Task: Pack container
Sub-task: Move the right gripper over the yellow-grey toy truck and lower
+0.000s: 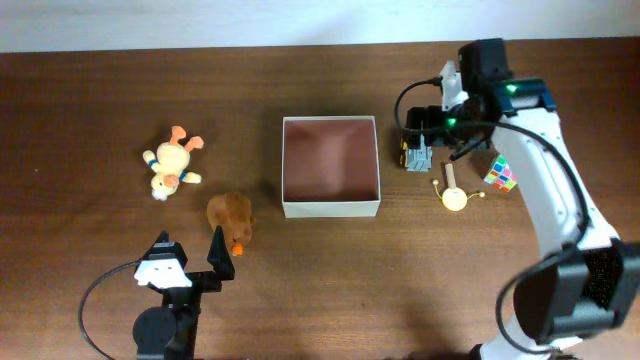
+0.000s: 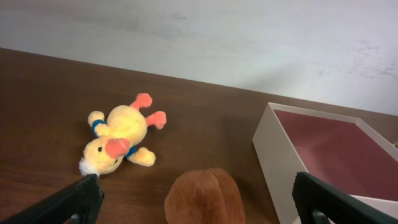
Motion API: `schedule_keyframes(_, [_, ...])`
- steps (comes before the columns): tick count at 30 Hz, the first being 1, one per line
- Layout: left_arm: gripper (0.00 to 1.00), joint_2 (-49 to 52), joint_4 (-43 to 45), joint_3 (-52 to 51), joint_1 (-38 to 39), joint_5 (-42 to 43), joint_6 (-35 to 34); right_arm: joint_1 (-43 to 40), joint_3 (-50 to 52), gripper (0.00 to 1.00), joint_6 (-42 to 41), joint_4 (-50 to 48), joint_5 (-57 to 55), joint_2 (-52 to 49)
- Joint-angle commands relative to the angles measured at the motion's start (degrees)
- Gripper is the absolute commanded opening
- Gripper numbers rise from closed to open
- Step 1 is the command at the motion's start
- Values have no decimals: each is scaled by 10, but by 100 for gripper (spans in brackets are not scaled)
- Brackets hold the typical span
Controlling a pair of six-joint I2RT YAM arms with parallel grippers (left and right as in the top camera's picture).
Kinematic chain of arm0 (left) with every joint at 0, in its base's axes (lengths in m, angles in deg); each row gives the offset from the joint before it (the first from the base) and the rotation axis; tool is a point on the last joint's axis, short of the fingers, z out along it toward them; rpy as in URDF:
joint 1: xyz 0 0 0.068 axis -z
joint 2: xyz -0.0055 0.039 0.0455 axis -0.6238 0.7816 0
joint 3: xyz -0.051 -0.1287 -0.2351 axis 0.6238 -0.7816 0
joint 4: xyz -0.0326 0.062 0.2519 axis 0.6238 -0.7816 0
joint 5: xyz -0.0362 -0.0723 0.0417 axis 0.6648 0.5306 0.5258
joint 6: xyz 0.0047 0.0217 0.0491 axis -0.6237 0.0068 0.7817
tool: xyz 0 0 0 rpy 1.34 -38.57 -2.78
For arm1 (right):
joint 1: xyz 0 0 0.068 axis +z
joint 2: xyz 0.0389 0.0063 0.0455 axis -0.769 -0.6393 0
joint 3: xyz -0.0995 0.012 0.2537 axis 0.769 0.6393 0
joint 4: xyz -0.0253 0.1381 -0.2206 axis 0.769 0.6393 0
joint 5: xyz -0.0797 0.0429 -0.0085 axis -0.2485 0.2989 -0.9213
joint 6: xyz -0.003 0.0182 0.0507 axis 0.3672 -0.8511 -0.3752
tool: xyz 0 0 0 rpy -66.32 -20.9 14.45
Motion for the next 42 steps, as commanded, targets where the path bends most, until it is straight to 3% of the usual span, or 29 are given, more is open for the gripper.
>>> schedule_keyframes(1, [99, -3, 0, -3, -3, 7, 11, -2, -20, 99, -24, -22, -37, -30])
schedule_keyframes(33, [99, -3, 0, -3, -3, 6, 11, -2, -19, 100, 29, -110, -76, -244])
schedule_keyframes(42, [99, -3, 0, -3, -3, 7, 11, -2, -19, 85, 27, -116, -76, -255])
